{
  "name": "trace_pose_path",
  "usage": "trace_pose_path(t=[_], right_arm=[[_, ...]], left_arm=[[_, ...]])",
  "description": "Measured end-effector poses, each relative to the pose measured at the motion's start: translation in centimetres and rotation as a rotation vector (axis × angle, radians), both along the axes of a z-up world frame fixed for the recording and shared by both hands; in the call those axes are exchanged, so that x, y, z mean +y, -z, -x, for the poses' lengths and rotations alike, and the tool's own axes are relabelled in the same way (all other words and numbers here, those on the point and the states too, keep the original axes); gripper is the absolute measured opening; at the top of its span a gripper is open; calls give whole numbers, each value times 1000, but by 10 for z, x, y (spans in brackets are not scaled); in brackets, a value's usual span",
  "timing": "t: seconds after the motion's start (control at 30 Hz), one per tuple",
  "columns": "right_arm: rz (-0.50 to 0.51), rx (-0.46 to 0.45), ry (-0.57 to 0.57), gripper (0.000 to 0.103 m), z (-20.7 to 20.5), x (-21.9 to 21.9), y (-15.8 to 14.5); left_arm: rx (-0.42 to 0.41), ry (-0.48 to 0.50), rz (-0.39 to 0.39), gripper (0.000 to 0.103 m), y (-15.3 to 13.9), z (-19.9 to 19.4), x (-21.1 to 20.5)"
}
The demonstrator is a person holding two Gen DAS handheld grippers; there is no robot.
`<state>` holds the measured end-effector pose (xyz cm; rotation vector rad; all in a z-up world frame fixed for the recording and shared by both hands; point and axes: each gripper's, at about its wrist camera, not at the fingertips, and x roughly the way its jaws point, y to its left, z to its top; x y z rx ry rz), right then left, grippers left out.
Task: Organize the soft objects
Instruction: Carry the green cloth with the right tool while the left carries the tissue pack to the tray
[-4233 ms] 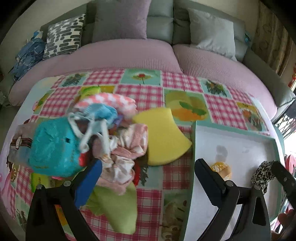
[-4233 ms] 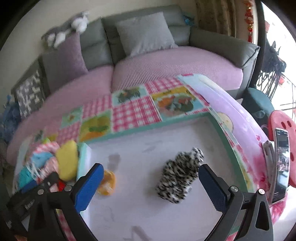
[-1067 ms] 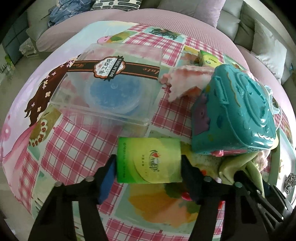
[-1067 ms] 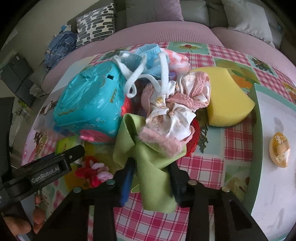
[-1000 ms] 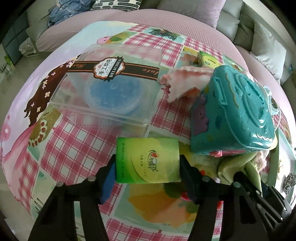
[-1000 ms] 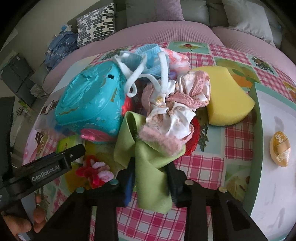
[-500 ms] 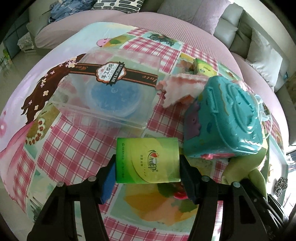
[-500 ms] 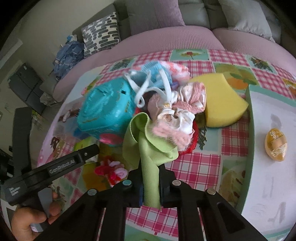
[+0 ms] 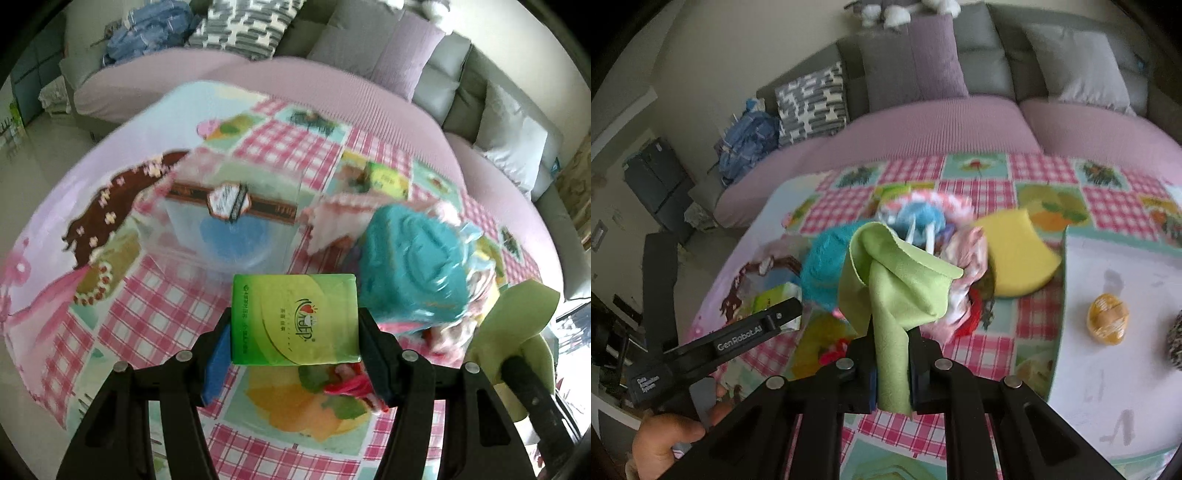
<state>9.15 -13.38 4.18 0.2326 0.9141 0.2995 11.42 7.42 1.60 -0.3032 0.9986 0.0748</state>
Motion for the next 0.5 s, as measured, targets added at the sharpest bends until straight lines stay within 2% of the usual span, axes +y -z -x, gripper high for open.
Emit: trace_pose_path(t=[0.27,0.5], right_arm=[[27,-61,66,12,5,-16,-21],[19,-82,152,12,6,-46,-31]], left_arm=[[-143,4,-43,64,-46,18,-6],[-188,86,-56,64,-60,16,-34]])
